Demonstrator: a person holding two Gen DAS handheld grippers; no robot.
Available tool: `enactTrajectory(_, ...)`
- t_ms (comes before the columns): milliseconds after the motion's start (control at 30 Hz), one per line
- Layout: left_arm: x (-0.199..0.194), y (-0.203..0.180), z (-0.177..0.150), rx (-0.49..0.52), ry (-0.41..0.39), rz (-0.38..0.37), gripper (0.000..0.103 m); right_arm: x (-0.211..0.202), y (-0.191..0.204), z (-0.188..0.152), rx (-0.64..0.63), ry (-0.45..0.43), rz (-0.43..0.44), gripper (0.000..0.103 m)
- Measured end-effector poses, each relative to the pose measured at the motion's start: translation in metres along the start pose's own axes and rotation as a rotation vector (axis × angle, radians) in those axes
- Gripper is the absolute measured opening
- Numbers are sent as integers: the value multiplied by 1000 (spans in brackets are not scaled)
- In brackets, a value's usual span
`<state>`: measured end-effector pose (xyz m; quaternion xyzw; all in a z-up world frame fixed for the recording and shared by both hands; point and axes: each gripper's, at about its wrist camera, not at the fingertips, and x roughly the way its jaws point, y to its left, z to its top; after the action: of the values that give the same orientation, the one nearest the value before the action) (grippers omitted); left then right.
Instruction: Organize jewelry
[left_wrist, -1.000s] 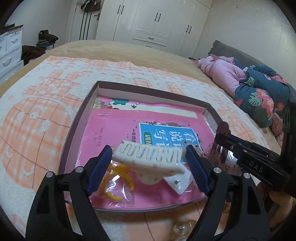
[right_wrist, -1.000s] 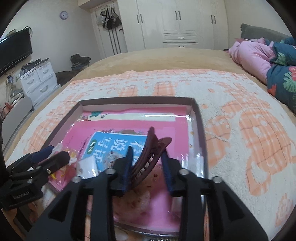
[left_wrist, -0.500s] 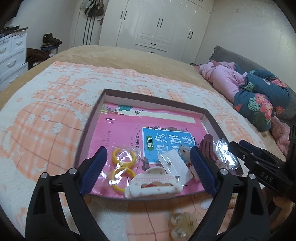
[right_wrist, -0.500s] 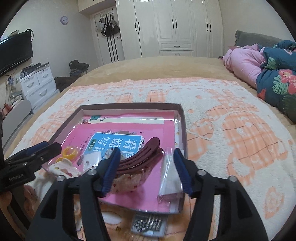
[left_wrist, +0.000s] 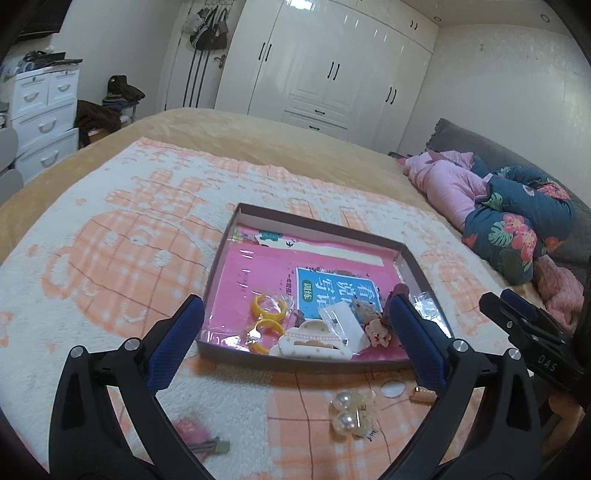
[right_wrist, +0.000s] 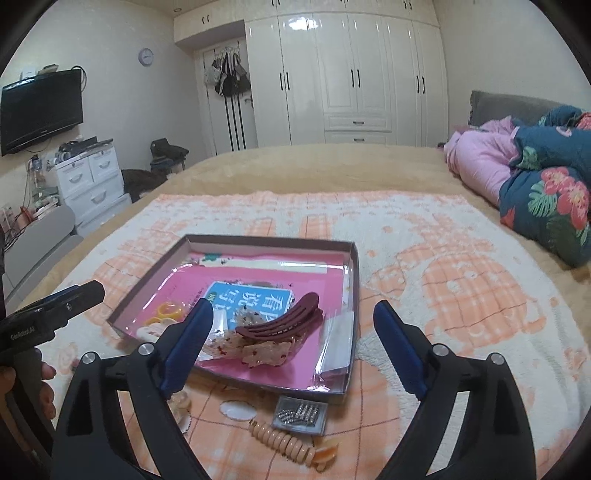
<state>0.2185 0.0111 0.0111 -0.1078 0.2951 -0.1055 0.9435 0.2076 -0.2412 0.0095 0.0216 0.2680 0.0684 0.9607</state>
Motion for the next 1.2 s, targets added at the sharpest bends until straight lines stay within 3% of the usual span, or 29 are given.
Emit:
enactTrajectory(600, -65, -15, -5, 30, -75, 22, 92, -67, 5, -6, -12, -95, 29, 91)
enactTrajectory(1200, -76, -20, -40, 96, -37, 77, 92, -82, 15, -42, -24, -50, 48, 92)
